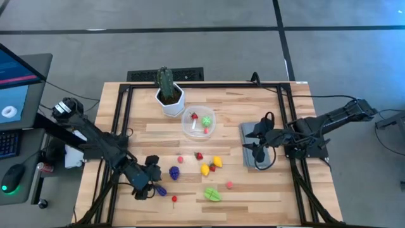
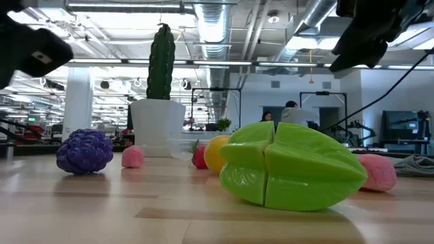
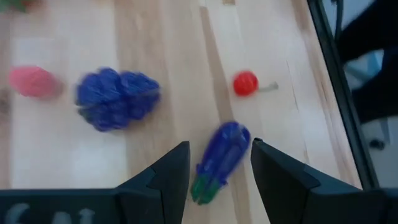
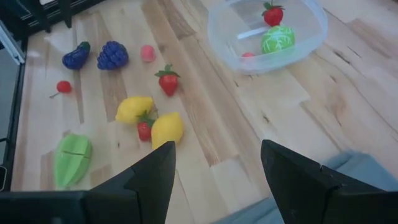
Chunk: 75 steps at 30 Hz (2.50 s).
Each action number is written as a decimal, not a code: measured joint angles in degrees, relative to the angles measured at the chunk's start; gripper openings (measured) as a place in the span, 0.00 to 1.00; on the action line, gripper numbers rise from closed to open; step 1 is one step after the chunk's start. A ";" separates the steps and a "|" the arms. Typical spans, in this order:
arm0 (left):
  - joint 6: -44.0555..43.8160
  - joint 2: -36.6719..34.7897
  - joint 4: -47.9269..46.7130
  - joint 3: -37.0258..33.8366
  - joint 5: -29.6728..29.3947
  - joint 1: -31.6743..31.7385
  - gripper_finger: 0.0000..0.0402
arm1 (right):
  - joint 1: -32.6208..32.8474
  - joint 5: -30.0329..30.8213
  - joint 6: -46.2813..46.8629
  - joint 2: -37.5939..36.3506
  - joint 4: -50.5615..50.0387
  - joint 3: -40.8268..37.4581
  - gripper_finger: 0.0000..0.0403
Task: Pick and placing Produce into tupperware
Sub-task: Put the eggplant into the transparent bin
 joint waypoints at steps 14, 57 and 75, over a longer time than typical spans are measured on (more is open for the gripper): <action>3.58 12.71 -1.38 4.46 -0.03 -1.91 0.40 | -0.02 0.74 1.26 0.02 -0.53 0.02 0.65; 1.12 19.38 4.96 5.95 -1.80 0.62 0.36 | 0.35 2.45 2.57 0.11 -0.07 0.07 0.65; -0.91 19.38 5.24 6.23 -1.74 0.60 0.29 | 0.35 2.45 2.06 0.09 -0.06 0.07 0.65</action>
